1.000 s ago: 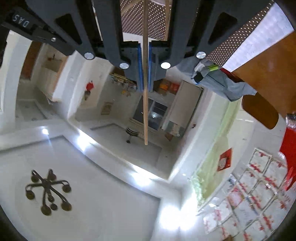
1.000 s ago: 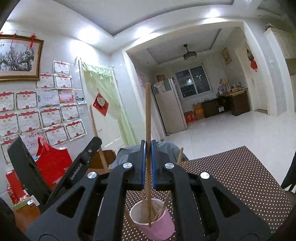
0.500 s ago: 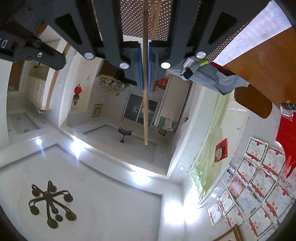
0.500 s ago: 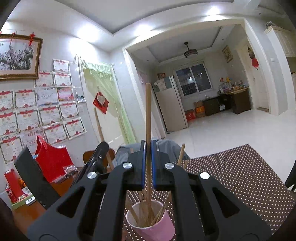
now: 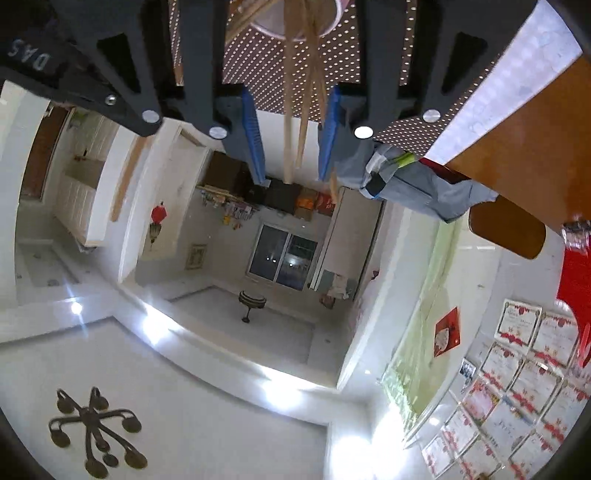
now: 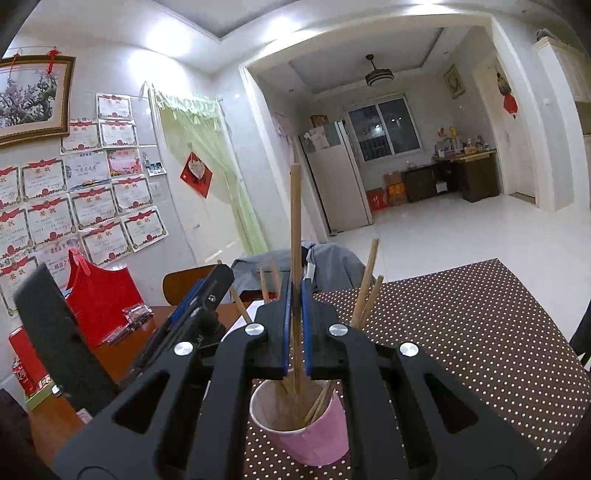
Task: Organize utensils
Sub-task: 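Open both tools to release the sticks into the pink cup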
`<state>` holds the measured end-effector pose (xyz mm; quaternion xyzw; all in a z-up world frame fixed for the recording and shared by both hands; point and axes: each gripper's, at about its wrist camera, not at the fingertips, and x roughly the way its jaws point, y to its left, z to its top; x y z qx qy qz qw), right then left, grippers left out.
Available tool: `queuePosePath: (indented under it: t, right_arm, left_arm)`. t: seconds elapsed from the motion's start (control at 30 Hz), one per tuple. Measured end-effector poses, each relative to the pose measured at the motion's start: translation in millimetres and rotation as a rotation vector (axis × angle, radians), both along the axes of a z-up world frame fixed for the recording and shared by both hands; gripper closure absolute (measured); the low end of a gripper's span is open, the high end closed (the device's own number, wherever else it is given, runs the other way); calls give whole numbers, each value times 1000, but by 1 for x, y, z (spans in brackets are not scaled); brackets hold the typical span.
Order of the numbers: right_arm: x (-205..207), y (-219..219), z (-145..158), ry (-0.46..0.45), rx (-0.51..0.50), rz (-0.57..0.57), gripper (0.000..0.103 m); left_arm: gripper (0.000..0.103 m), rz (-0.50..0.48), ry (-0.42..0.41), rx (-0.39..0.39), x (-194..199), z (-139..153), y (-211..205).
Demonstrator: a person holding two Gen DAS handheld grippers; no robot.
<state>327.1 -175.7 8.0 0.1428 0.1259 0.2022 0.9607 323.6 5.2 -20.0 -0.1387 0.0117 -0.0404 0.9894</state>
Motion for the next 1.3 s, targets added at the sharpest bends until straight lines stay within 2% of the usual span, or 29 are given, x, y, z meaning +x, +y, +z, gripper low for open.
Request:
queuePosePath:
  t: [0.07,0.27,0.4,0.53,0.63,0.7,0.8,0.97,1.03,1.3]
  right_arm:
    - [0,3,0,9,-5,6,97]
    - [2,13,-2,32,-25,24,97]
    - [3,15,-1,48,-25,28,97]
    - [2,17,0,56,-27,32,96]
    - [3,17,-1,65,-38,13,95]
    - [4,16,-1,73,-28,13,90]
    - [3,15,1,69,-25,-3,75]
    - [1,12,3,65,-16,-2,72]
    - [0,13,4,59,-19,-2,60]
    - [-3,10,4,48,-29,-15,59]
  left_arm:
    - [68,4,6,13,-5,1,0]
    - [66,25,93,46,-13,6,4]
    - [60,43,133,60,-16,9,10]
    - [58,43,146,69,-19,12,12]
    - [54,32,155,104,-18,16,10]
    - [54,31,162,124,-18,18,9]
    - [53,37,165,118,-18,18,11]
    - [53,38,185,110,-16,18,13]
    - [53,39,184,121,-17,18,12]
    - [52,49,187,120,-17,21,15]
